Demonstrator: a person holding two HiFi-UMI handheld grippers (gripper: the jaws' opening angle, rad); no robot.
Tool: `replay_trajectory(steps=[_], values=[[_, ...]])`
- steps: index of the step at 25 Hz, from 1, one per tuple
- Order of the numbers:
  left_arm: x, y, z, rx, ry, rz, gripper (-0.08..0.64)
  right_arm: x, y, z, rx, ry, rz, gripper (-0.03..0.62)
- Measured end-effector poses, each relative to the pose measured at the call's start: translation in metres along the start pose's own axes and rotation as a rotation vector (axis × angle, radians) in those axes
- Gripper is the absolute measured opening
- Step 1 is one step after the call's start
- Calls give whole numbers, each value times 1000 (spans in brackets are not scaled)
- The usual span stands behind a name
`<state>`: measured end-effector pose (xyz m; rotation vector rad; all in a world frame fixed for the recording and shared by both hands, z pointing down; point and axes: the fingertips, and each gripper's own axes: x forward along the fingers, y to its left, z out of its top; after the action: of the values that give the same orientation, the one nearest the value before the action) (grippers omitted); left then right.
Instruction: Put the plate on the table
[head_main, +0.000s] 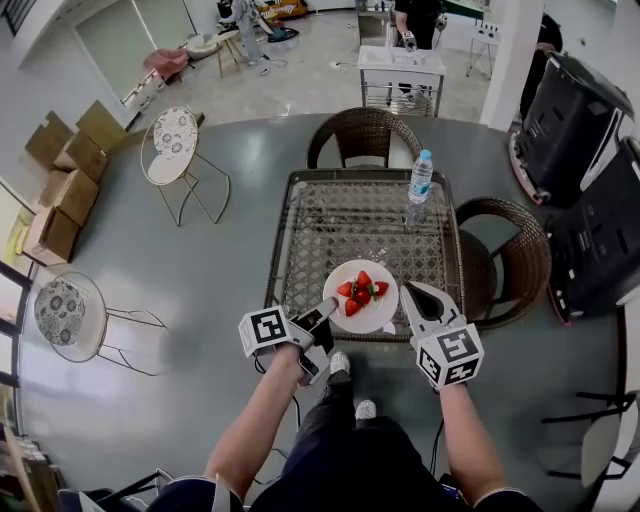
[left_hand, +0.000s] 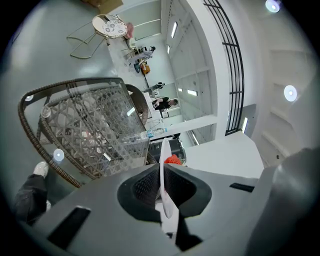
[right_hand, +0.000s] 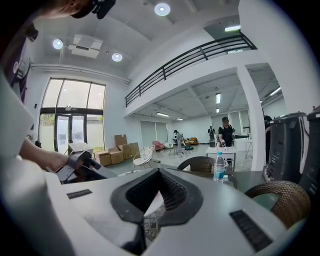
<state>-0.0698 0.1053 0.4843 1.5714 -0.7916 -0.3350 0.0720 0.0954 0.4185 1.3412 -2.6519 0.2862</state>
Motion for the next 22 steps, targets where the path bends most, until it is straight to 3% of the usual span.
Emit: replay_trajectory(steps=[8,22], values=[[49,25,45,-21,-16,18,18,42,-32,-6,7,34,-21,5],[168,99,145,-122,-7,61,18,152,-104,-25,9,189,-76,5]])
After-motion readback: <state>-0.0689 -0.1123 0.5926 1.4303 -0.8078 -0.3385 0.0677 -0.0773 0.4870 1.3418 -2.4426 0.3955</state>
